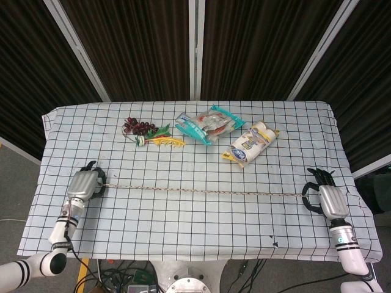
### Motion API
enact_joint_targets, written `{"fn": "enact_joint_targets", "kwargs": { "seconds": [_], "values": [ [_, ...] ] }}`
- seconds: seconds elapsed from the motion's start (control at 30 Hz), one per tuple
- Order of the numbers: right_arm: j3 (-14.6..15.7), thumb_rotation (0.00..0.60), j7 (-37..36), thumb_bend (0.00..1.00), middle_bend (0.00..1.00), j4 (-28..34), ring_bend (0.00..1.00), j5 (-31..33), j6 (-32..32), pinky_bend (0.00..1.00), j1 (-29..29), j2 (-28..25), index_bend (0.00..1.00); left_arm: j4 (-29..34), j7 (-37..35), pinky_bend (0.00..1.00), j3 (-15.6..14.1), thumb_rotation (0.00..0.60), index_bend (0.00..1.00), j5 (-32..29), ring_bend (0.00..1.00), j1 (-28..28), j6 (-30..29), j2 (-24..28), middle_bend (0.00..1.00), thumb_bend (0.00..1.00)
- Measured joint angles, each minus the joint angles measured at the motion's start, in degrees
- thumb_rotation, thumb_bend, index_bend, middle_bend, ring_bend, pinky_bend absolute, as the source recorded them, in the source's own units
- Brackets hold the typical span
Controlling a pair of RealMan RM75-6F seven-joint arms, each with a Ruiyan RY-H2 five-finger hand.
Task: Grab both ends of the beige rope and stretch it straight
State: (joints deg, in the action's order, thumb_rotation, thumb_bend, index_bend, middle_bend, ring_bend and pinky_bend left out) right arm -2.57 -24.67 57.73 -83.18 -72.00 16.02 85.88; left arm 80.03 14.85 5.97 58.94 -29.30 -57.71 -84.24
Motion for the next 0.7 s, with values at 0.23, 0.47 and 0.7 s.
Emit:
{"fn": "enact_joint_targets", "kwargs": {
  "seconds": [0.23,0.47,0.7],
  "values": [
    [0.12,0.600,-0.55,0.34,0.11,-2.08,0.00,-0.09,0.85,0.00,-0.16,1.15,0.71,-0.81,-0.18,0.22,-0.17,0.600,0.63,0.39,0.06,0.36,-0.05,-0.30,0.32,0.44],
    [0.35,0.600,-0.85,0.35,0.11,-4.01,0.00,-0.35,1.69,0.00,-0.26,2.26,0.71,-1.60,-0.59,0.21,-0.49,0.600,0.63,0.97,0.06,0.71,0.25,-0.80,0.32,0.44],
    [0.29,0.600,-0.66,0.35,0.11,-5.29,0.00,-0.33,1.87,0.00,-0.53,3.02,0.71,-2.25,-0.79,0.21,-0.59,0.600,0.63,1.39,0.06,1.08,0.21,-1.10,0.32,0.44]
  ]
}}
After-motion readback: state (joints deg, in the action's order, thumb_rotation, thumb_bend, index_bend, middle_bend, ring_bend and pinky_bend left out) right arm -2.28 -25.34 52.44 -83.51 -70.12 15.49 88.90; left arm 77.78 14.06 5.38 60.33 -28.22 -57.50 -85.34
